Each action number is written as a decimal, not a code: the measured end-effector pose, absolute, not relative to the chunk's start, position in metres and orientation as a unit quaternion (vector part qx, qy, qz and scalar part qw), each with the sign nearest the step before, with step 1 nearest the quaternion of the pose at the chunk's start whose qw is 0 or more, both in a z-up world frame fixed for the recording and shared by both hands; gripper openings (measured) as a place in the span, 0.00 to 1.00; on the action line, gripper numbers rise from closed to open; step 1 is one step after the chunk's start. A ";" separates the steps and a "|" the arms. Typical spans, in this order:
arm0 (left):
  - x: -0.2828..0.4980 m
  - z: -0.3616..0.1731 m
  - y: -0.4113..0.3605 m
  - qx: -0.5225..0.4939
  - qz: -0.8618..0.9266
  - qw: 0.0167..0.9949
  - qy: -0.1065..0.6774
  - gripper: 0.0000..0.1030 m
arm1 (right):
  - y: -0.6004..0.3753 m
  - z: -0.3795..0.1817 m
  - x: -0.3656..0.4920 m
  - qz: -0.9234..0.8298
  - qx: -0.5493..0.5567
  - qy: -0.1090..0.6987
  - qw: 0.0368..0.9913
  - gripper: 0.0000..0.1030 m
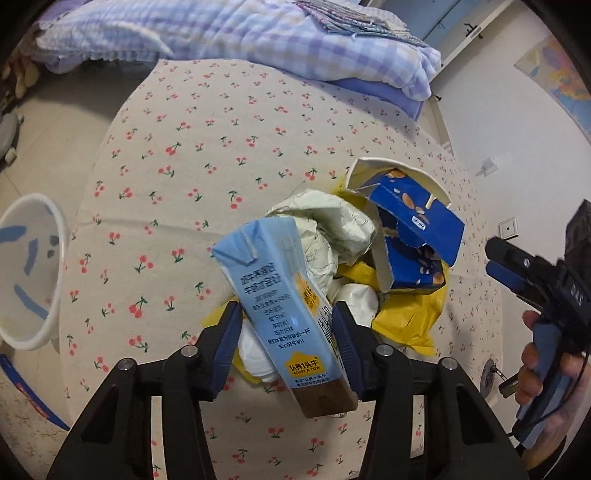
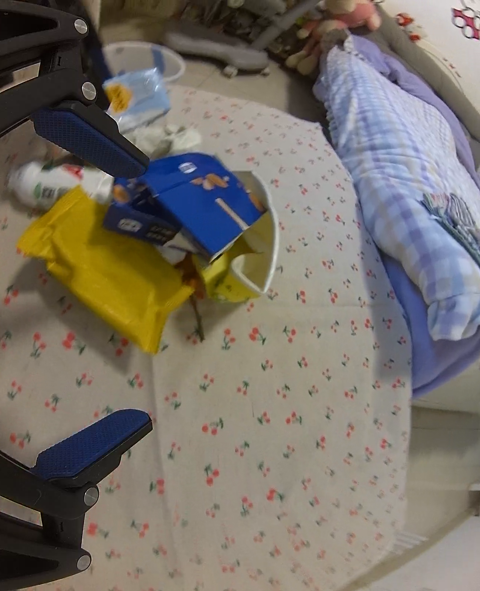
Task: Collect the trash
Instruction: 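Grasp the blue milk carton with the left tool while the right tool grasps the blue box flap, then carry the milk carton and blue box to the wastebasket and release both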
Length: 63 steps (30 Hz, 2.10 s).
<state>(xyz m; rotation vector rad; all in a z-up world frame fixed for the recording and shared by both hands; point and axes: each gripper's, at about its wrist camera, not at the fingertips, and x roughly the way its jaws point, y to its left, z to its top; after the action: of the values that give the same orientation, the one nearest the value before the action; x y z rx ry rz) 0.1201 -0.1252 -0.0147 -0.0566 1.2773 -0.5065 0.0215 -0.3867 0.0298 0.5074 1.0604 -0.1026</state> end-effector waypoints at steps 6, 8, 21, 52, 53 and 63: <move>0.121 -0.005 -0.122 -0.043 -0.256 0.768 0.585 0.40 | -0.397 0.022 0.042 -0.037 0.303 0.497 0.812 0.96; 0.120 -0.001 -0.118 -0.055 -0.261 0.769 0.581 0.39 | -0.399 0.019 0.048 -0.032 0.334 0.495 0.802 0.91; 0.109 0.028 -0.075 -0.105 -0.262 0.794 0.538 0.38 | -0.383 -0.006 0.065 0.009 0.416 0.507 0.755 0.28; 0.169 0.006 0.124 -0.094 -0.037 0.871 0.481 0.38 | -0.221 0.055 0.090 0.167 0.314 0.462 0.813 0.13; 0.174 0.001 0.129 -0.091 -0.028 0.869 0.485 0.38 | -0.212 0.052 0.094 0.174 0.313 0.466 0.809 0.13; 0.189 -0.038 0.165 -0.082 0.045 0.835 0.542 0.69 | -0.136 0.011 0.132 0.213 0.313 0.504 0.777 0.13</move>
<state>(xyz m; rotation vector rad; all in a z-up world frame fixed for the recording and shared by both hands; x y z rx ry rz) 0.1885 0.1653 -0.0379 -0.1739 1.1470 0.0945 0.1320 -0.1361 0.0114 0.6768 1.0897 0.4607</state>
